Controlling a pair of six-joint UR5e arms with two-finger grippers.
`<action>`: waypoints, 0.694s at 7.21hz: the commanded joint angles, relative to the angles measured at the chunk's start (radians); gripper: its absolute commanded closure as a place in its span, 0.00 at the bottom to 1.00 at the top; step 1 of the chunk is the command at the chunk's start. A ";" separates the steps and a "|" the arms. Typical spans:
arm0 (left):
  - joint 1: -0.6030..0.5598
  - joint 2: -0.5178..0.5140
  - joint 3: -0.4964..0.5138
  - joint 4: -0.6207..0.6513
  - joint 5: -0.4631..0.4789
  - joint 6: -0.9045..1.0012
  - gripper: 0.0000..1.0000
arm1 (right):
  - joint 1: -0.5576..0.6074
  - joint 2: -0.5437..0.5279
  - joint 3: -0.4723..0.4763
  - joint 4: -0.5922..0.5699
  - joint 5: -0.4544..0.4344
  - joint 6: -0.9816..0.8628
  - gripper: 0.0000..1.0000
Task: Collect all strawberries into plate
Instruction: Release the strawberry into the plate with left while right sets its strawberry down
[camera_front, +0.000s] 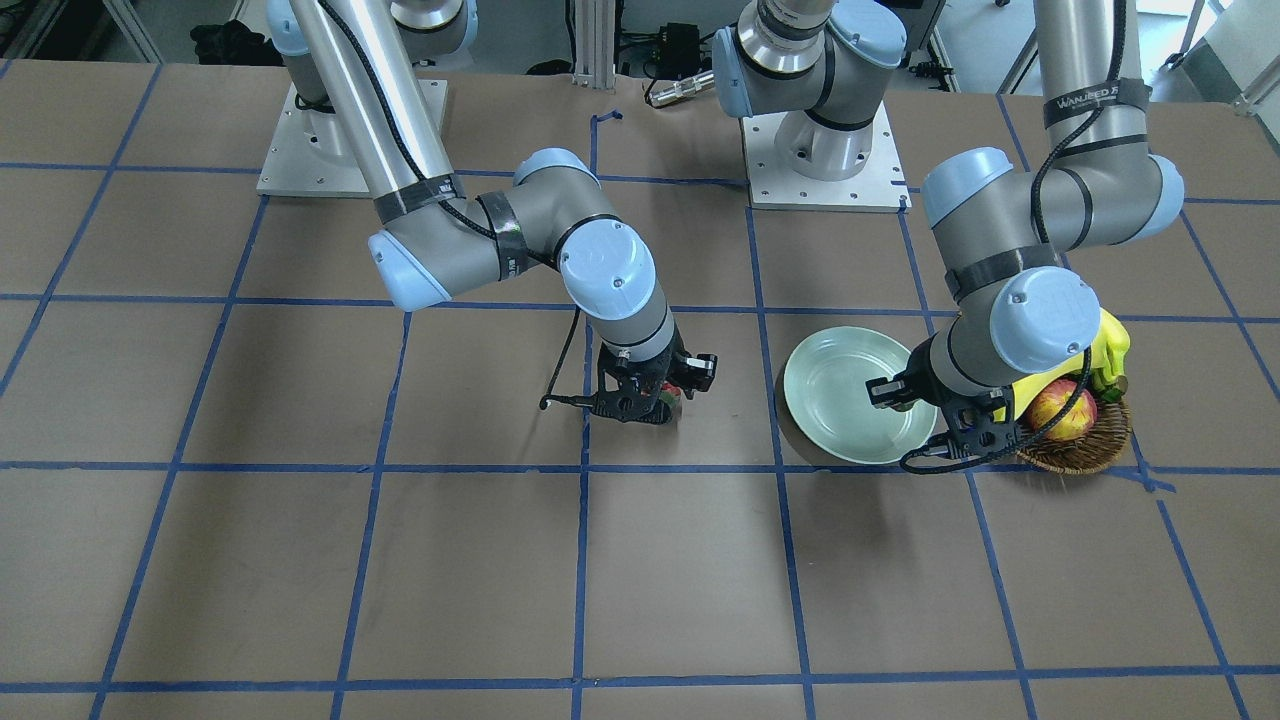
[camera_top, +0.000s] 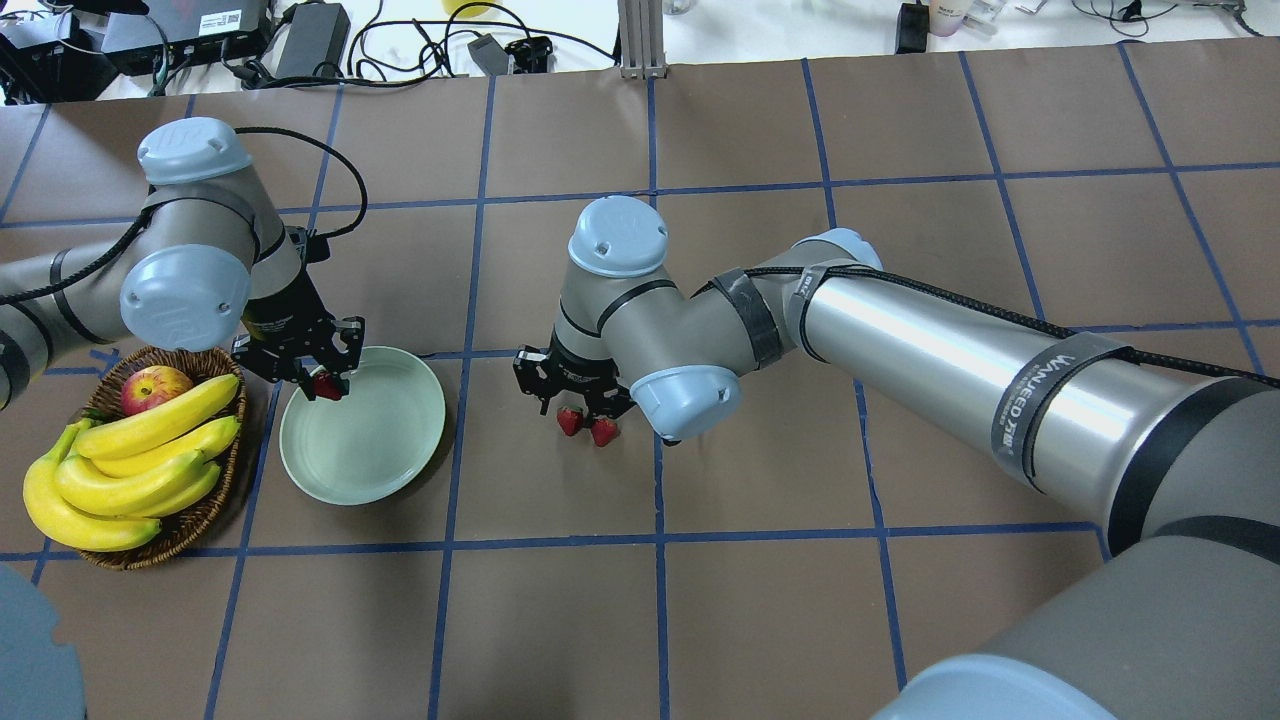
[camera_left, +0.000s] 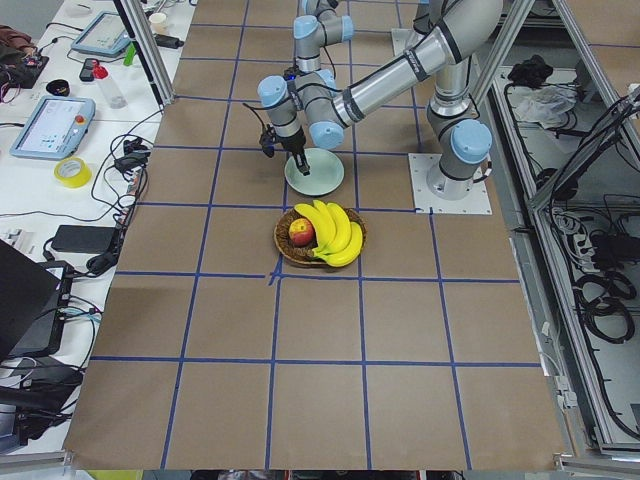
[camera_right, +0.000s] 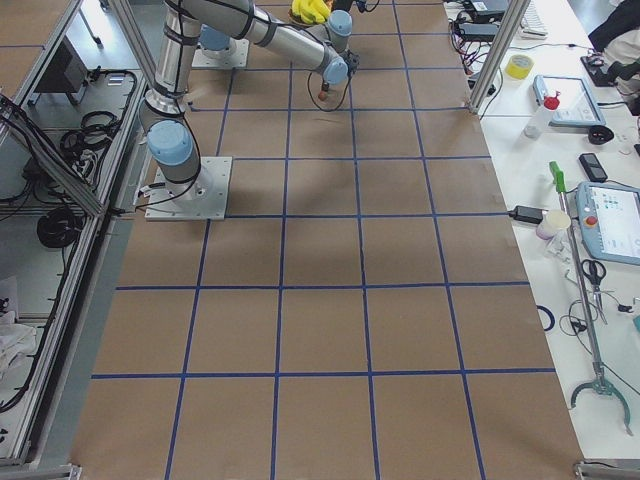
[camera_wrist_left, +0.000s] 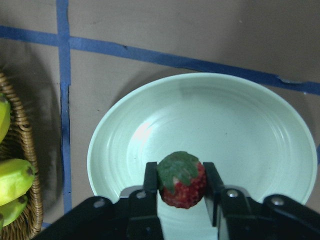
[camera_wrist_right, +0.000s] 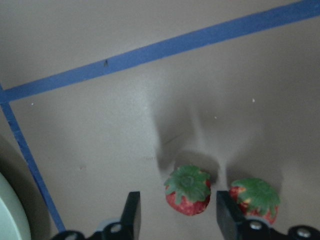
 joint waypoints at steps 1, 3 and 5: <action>0.023 0.005 0.005 -0.074 -0.006 0.000 0.00 | 0.000 -0.028 -0.012 0.008 -0.004 -0.004 0.23; 0.017 0.016 0.011 -0.091 -0.016 -0.017 0.00 | -0.001 -0.109 -0.081 0.153 -0.061 -0.009 0.23; -0.009 0.021 0.090 -0.093 -0.151 -0.017 0.00 | -0.053 -0.187 -0.216 0.346 -0.150 -0.068 0.23</action>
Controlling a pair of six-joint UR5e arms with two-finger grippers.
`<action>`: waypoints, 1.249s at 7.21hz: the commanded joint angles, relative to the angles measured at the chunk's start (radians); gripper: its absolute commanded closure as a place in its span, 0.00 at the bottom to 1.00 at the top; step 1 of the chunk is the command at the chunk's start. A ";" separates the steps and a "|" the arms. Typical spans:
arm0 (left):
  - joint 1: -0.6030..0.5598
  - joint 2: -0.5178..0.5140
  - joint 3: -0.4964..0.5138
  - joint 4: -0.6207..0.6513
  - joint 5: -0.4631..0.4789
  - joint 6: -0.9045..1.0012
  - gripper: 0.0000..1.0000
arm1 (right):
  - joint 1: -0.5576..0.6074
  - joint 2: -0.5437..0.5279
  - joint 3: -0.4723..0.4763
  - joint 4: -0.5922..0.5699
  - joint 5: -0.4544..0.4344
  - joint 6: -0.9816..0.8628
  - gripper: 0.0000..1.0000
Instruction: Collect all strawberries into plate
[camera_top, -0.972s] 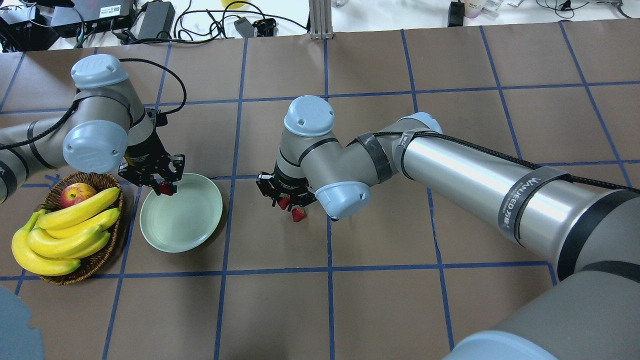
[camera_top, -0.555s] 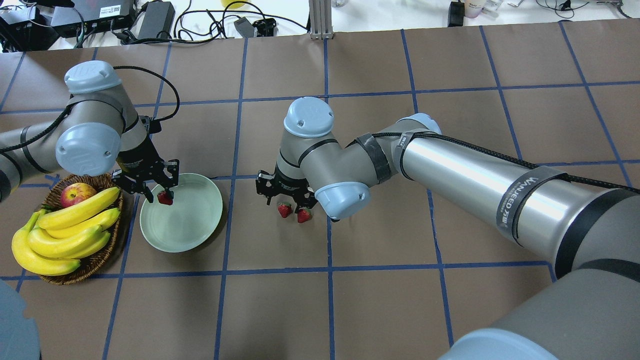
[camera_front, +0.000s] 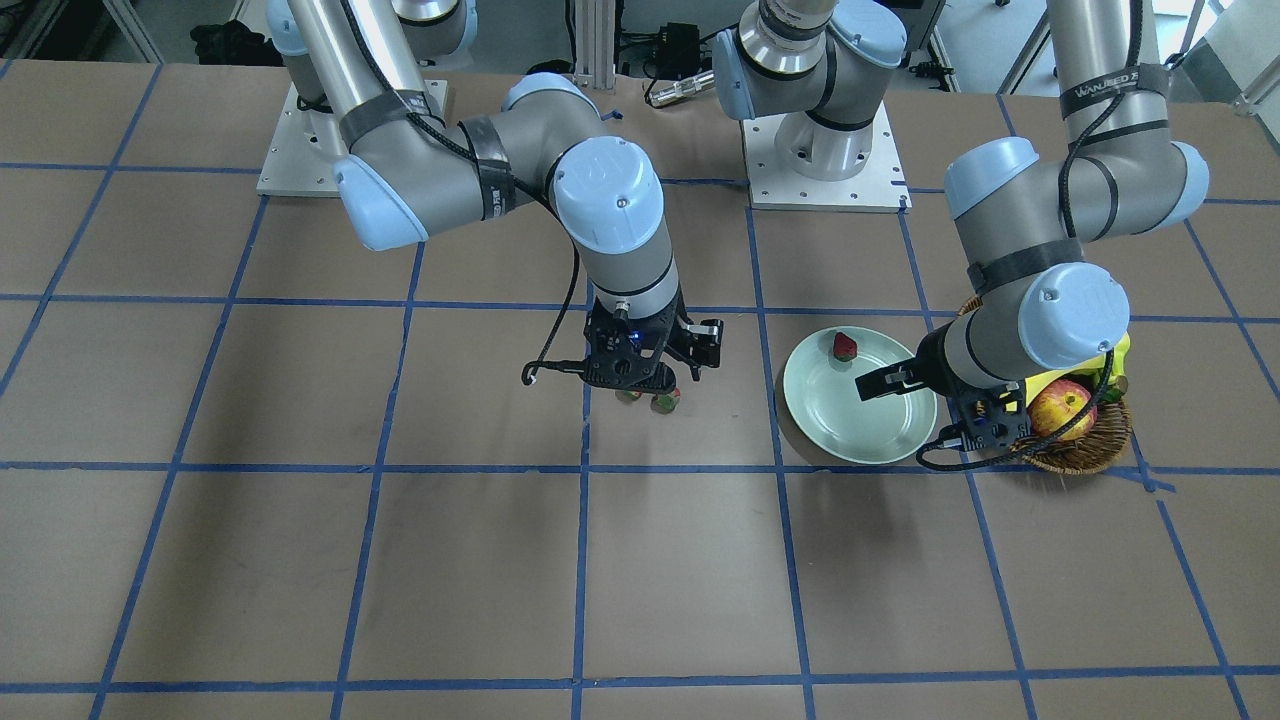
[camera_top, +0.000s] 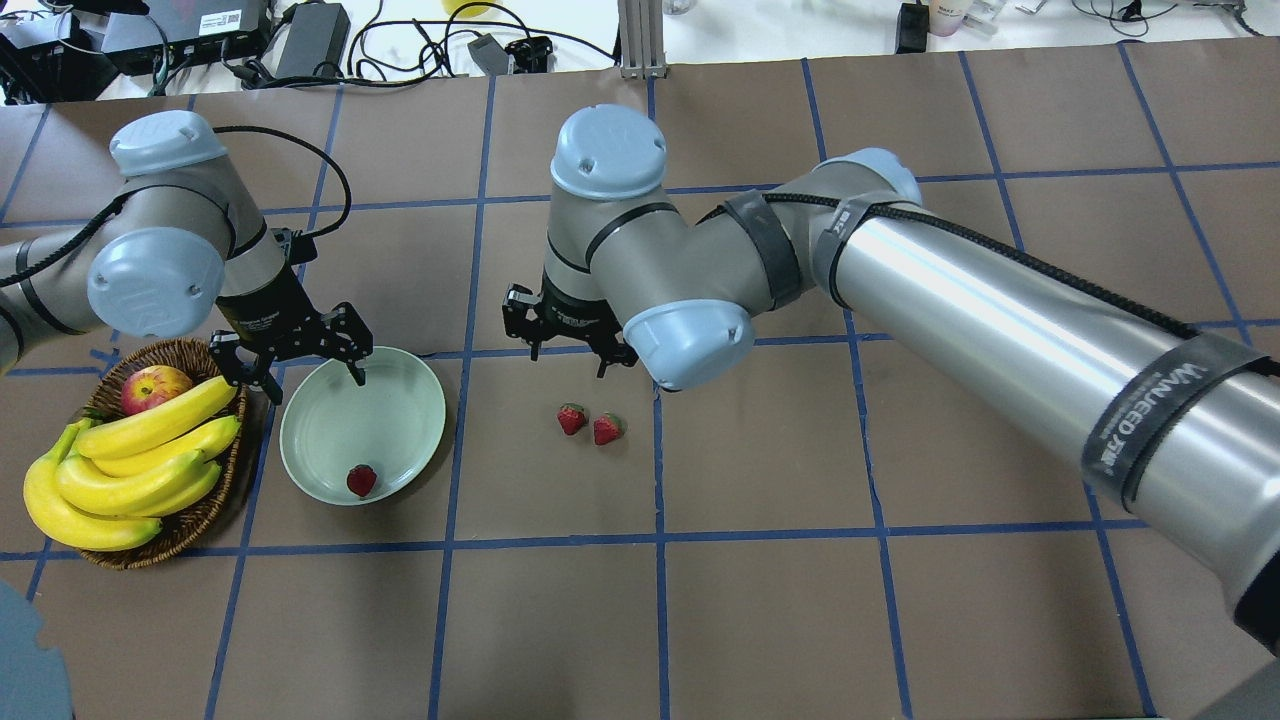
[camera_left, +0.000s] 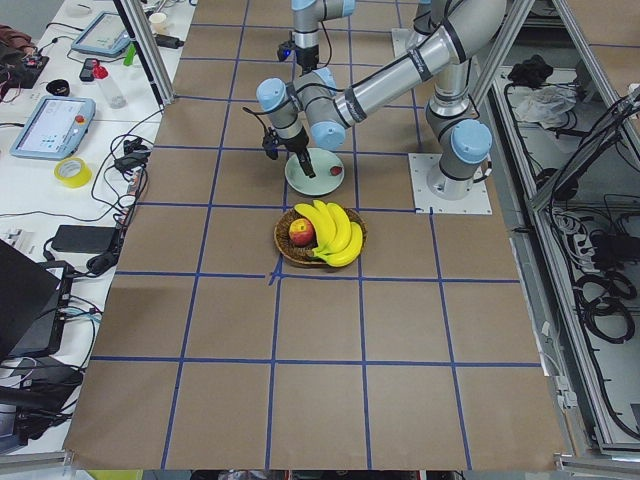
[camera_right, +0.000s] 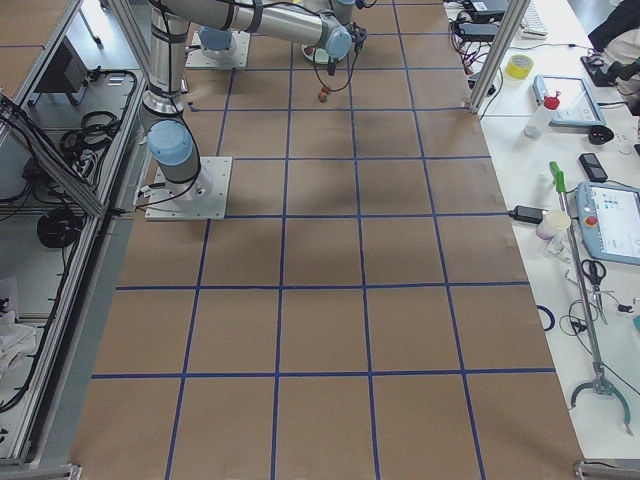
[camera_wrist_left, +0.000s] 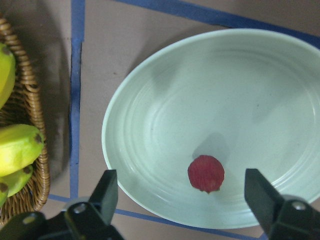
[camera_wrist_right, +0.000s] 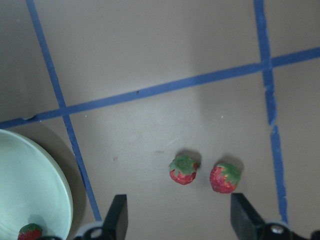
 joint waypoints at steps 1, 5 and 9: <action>-0.070 0.002 0.052 -0.001 -0.099 -0.027 0.00 | -0.100 -0.094 -0.153 0.259 -0.060 -0.103 0.22; -0.327 -0.029 0.043 0.163 -0.232 -0.145 0.00 | -0.349 -0.303 -0.238 0.606 -0.193 -0.439 0.00; -0.401 -0.038 -0.108 0.284 -0.236 -0.142 0.03 | -0.383 -0.452 -0.130 0.682 -0.220 -0.613 0.02</action>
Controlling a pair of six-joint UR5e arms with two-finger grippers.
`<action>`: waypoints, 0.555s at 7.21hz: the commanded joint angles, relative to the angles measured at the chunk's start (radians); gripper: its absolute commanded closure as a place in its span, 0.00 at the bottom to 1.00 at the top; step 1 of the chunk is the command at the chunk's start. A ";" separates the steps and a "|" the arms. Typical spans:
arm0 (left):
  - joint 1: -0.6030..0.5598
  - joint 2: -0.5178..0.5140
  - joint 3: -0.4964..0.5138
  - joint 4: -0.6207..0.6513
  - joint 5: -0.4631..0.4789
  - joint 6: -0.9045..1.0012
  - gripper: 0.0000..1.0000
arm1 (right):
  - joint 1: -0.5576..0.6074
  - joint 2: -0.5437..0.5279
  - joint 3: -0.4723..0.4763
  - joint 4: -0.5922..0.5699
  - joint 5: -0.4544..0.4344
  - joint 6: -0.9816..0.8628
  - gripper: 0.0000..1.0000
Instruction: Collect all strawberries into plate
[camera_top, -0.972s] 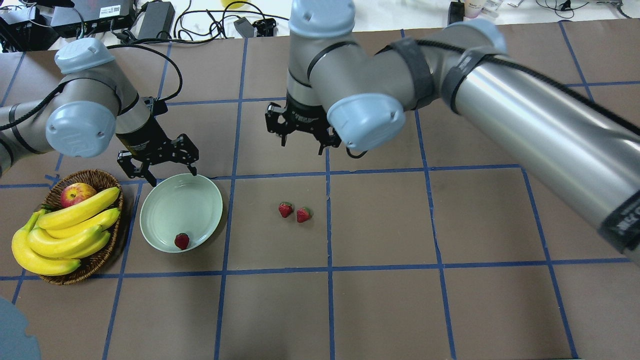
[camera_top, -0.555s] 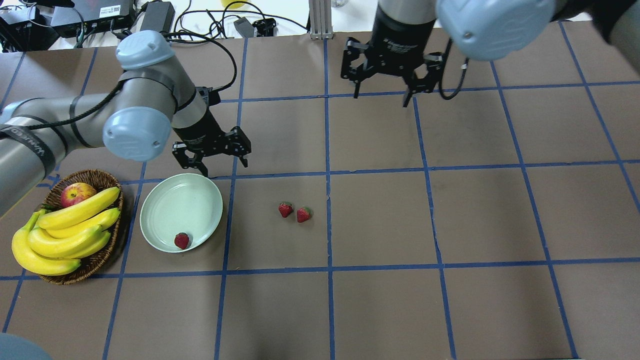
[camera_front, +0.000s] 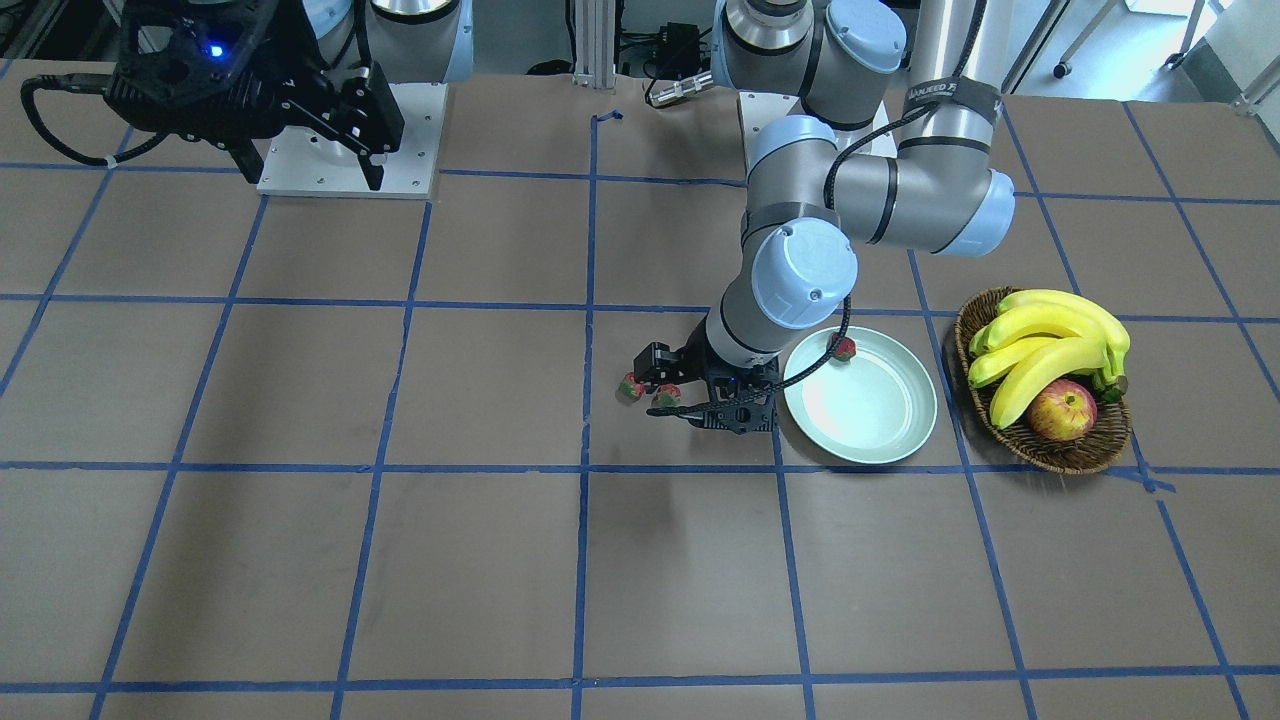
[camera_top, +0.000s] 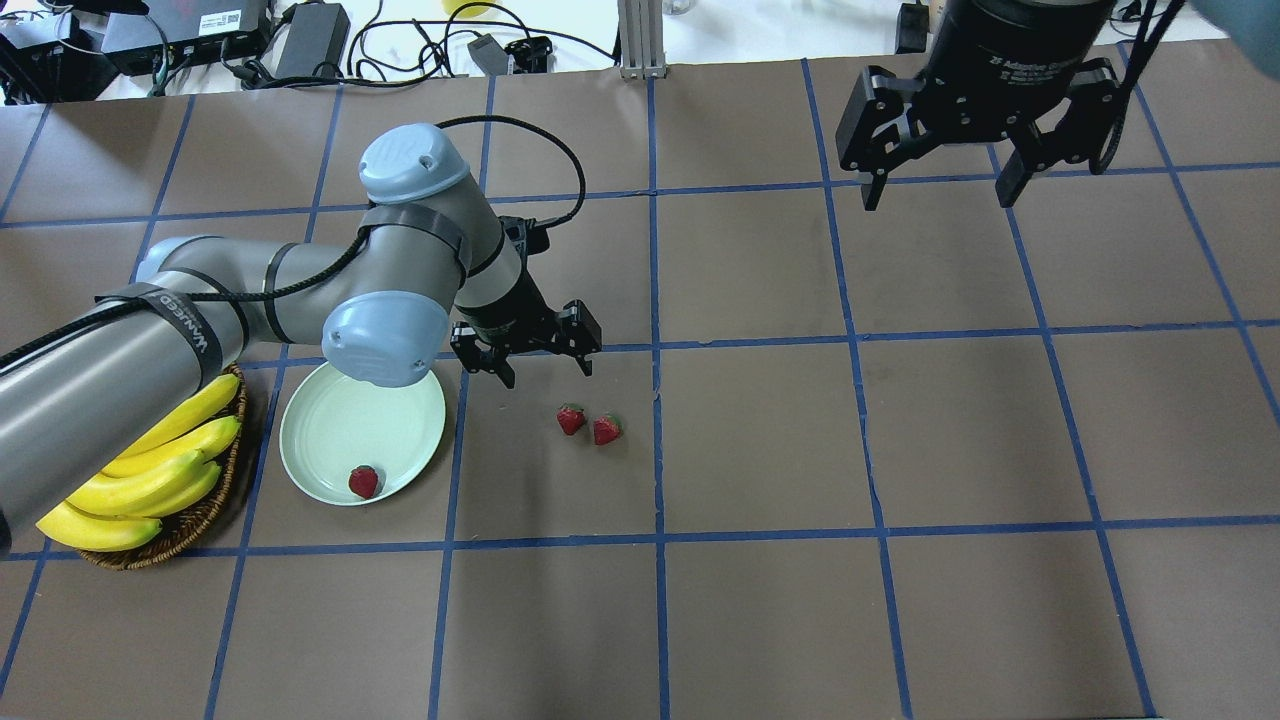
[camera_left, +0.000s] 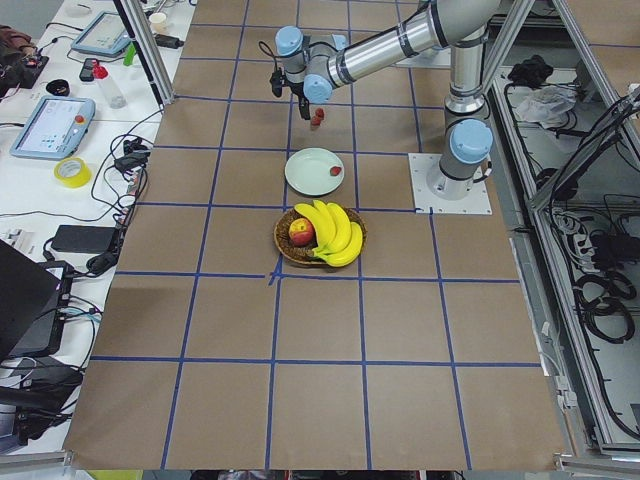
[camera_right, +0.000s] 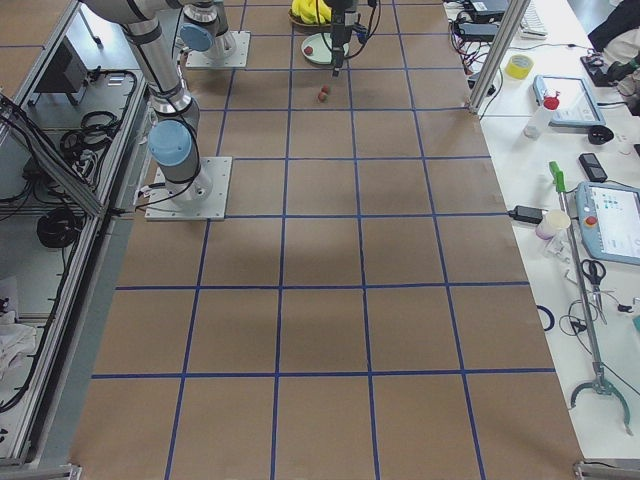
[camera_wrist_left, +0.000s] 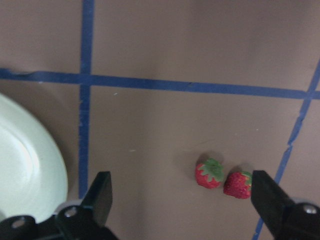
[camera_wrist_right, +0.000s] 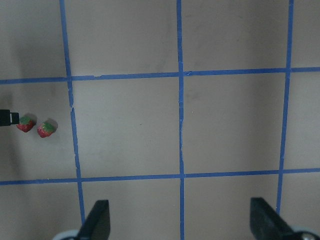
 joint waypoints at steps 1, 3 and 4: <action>-0.009 -0.008 -0.066 0.047 -0.001 0.009 0.16 | -0.003 -0.061 0.083 -0.066 -0.003 -0.025 0.00; -0.011 -0.028 -0.067 0.046 -0.003 0.007 0.30 | -0.003 -0.060 0.091 -0.157 -0.003 -0.028 0.00; -0.013 -0.034 -0.069 0.046 -0.003 0.007 0.36 | -0.001 -0.054 0.091 -0.183 -0.001 -0.023 0.00</action>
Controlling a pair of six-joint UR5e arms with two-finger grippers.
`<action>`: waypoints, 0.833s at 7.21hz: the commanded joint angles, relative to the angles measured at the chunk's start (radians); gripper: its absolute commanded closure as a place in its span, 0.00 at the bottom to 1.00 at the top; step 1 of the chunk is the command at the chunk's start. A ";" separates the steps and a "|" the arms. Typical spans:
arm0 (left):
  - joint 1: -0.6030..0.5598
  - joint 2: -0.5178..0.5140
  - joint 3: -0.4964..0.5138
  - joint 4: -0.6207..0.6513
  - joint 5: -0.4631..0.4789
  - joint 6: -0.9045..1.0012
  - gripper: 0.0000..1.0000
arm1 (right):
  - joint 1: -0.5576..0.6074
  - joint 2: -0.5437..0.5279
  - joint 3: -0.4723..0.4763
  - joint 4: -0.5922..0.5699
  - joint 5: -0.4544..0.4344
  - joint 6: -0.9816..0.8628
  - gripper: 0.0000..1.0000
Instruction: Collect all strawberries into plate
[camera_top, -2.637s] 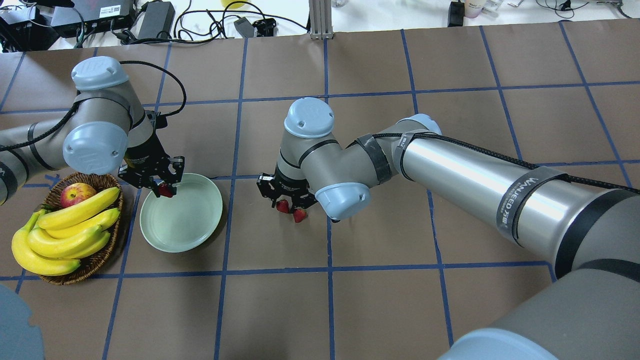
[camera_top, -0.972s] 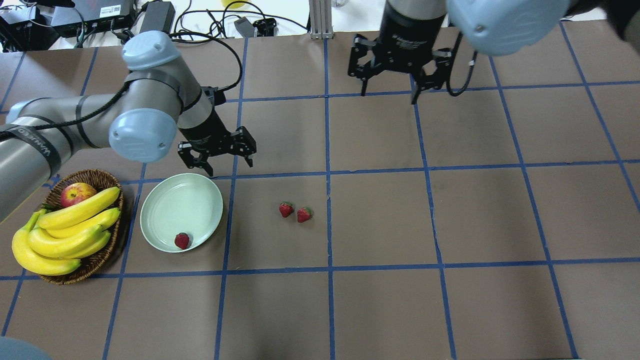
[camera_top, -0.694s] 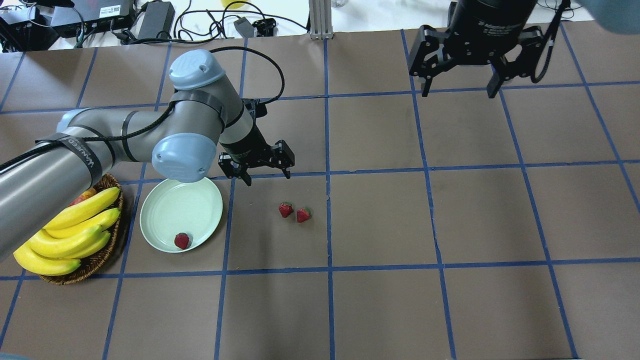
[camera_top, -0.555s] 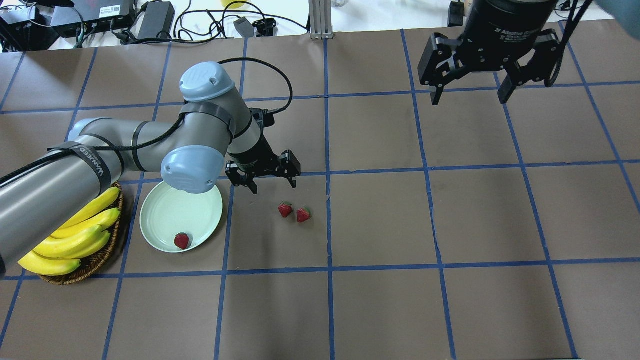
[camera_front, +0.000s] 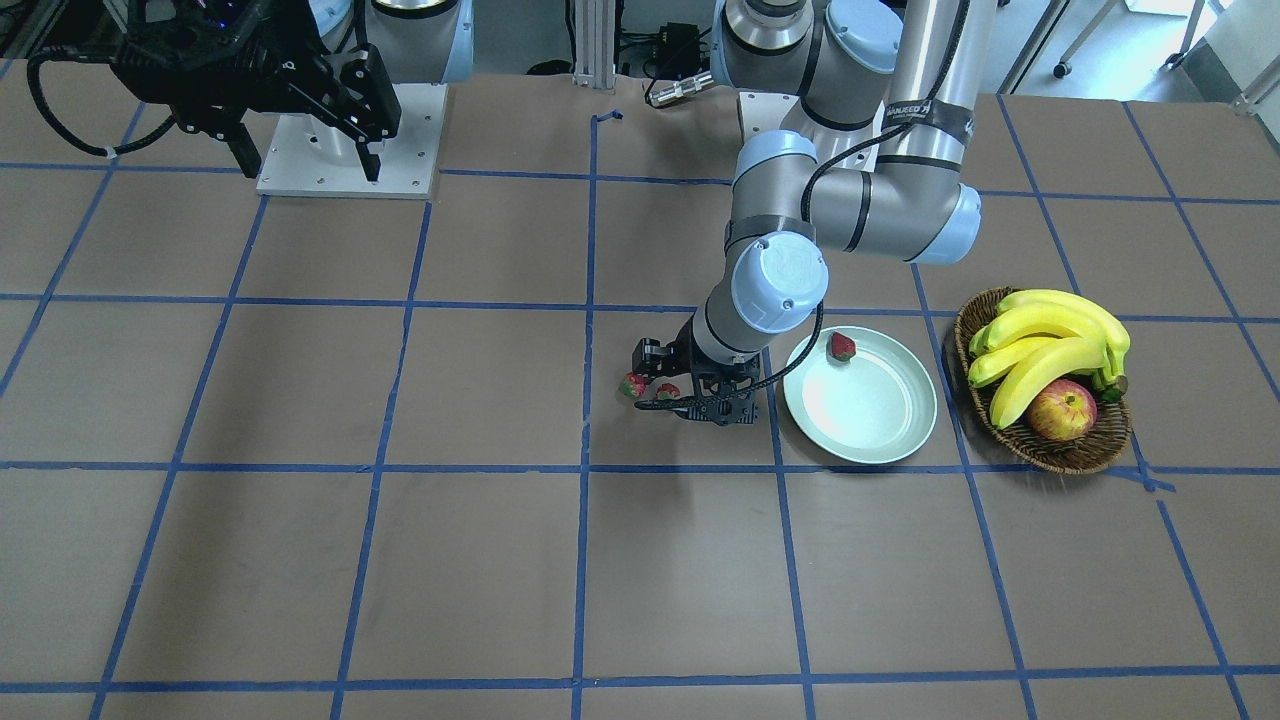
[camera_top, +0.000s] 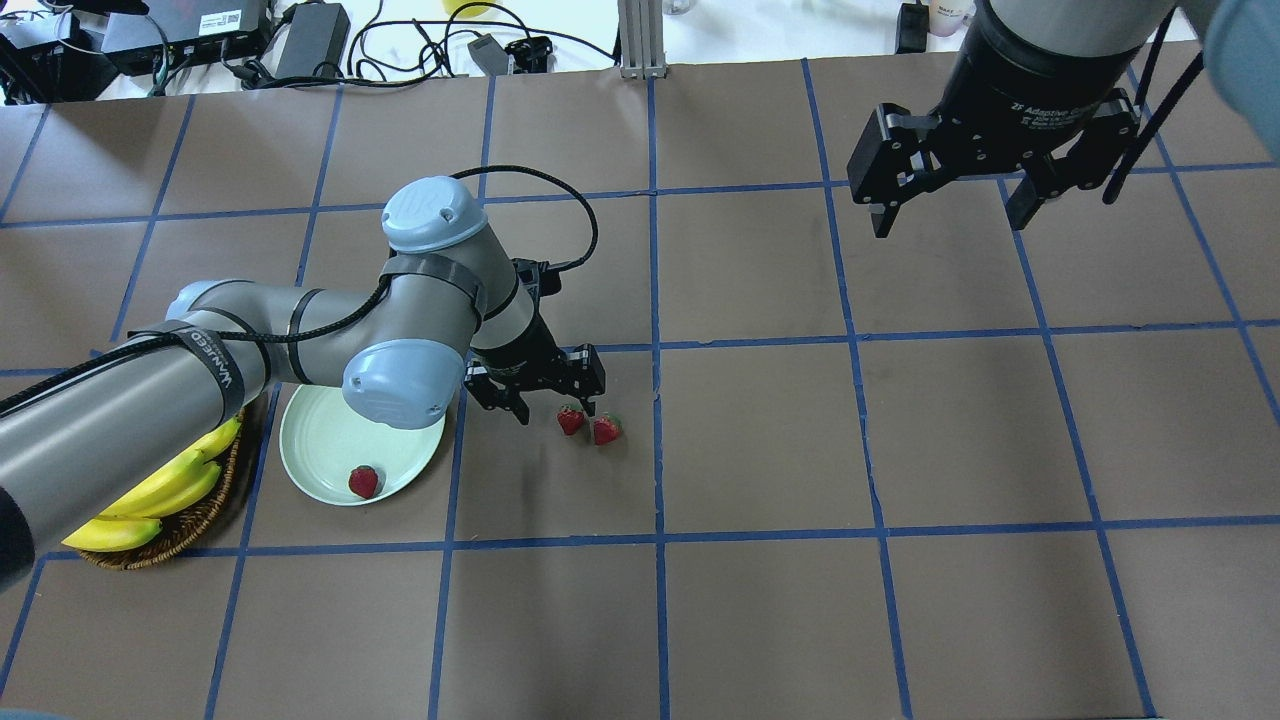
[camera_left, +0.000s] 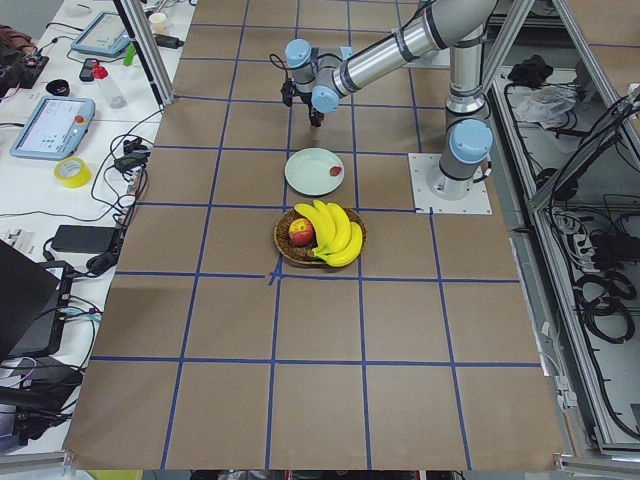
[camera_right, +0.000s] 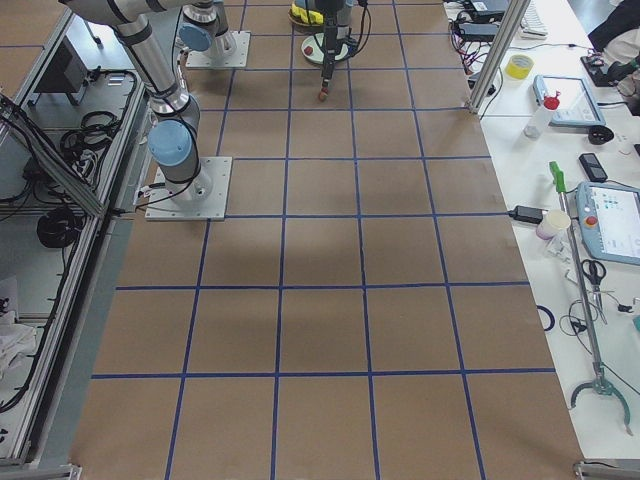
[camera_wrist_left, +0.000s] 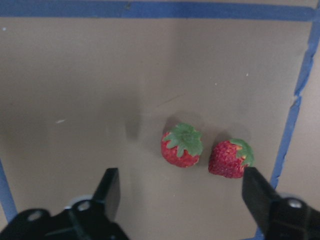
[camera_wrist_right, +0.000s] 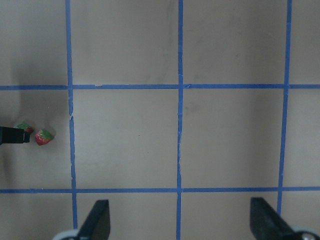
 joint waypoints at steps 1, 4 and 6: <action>-0.002 -0.019 -0.003 0.000 -0.001 0.000 0.36 | 0.003 0.005 0.003 -0.059 0.006 0.006 0.00; -0.002 -0.025 -0.007 -0.001 -0.002 0.000 0.40 | 0.000 0.002 0.003 -0.061 0.000 -0.002 0.00; -0.002 -0.027 -0.007 -0.001 -0.005 -0.001 0.46 | 0.000 0.004 0.003 -0.061 0.004 -0.014 0.00</action>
